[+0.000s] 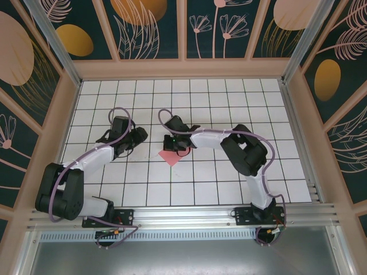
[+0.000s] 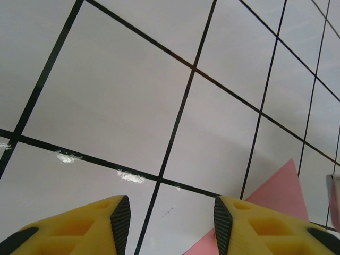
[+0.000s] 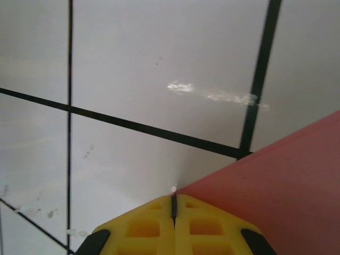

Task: Fold a paper plane with a square sheet of paper (pick it up from the middle)
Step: Rotate the square sheet of paper at the center of the table.

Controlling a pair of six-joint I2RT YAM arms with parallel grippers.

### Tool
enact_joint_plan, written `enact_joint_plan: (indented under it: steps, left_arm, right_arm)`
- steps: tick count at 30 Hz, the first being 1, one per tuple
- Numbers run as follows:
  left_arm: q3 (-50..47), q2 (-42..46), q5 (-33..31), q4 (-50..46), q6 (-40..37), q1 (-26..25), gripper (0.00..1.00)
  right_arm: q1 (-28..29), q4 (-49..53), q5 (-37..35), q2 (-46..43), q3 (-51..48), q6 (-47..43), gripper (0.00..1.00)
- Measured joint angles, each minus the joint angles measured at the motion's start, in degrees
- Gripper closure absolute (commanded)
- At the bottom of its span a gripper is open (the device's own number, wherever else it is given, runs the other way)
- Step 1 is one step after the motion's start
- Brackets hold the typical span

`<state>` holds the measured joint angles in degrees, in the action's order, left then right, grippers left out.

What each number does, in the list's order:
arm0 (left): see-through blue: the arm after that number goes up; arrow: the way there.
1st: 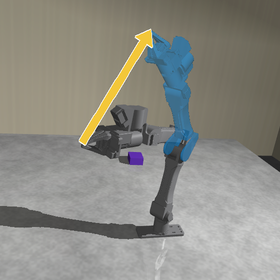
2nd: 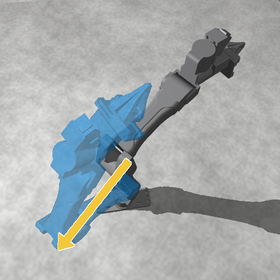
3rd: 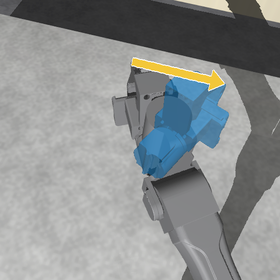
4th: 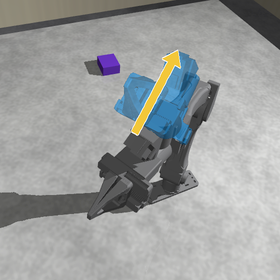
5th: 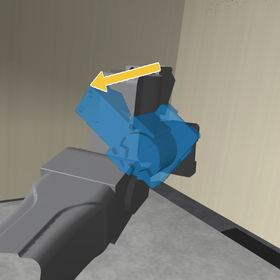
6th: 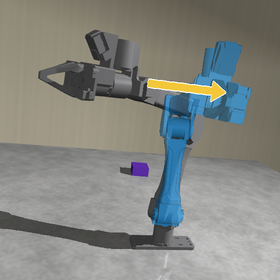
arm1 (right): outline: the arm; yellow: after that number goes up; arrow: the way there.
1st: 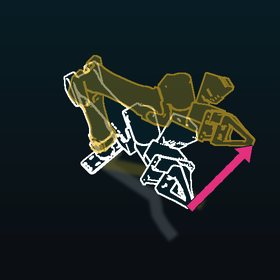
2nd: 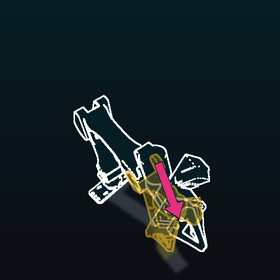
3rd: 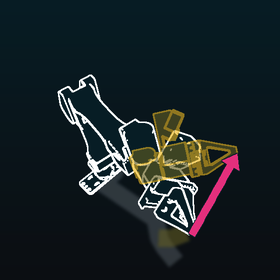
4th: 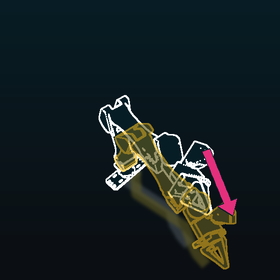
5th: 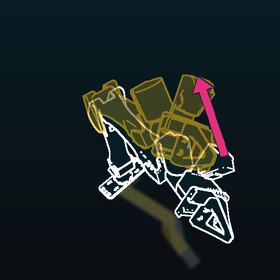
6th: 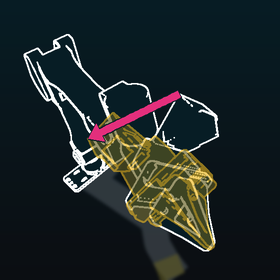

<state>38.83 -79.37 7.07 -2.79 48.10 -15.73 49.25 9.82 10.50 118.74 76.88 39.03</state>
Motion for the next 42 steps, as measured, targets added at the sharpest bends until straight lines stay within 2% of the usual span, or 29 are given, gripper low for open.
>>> enact_joint_plan:
  steps: [6,13,16,18,22,28,33,42]
  left_arm:
    - [-0.7,-1.7,1.8,0.5,0.6,0.0,0.50]
    - [-0.7,-2.6,3.5,1.6,0.6,0.0,0.50]
    - [-0.7,-3.5,4.6,2.5,0.6,0.0,0.50]
    - [-0.7,-4.0,5.4,3.0,0.6,0.0,0.49]
    - [-0.7,-4.6,7.4,3.1,0.6,0.0,0.46]
    - [-0.7,-4.6,10.8,4.0,0.6,0.0,0.42]
    - [-0.7,-4.6,13.2,4.1,0.6,-1.8,0.39]
    - [1.1,-9.0,15.7,4.8,0.6,-10.4,0.36]
  right_arm:
    - [0.7,1.4,1.6,0.9,1.1,-3.7,0.99]
    - [0.7,2.0,4.0,-3.6,-5.3,-18.3,0.98]
    - [-0.5,4.8,4.1,-7.3,-8.9,-22.9,0.96]
    - [-2.1,6.6,3.8,-8.8,-10.1,-23.7,0.89]
    - [-6.4,6.8,-0.2,-12.0,-11.3,-18.4,0.70]
    - [-9.0,5.5,-8.0,-13.7,-11.9,-8.5,0.62]
    - [-9.1,5.6,-10.9,-11.8,-10.8,-4.0,0.58]
    - [-9.9,5.4,-11.1,-7.9,-8.4,-1.0,0.58]
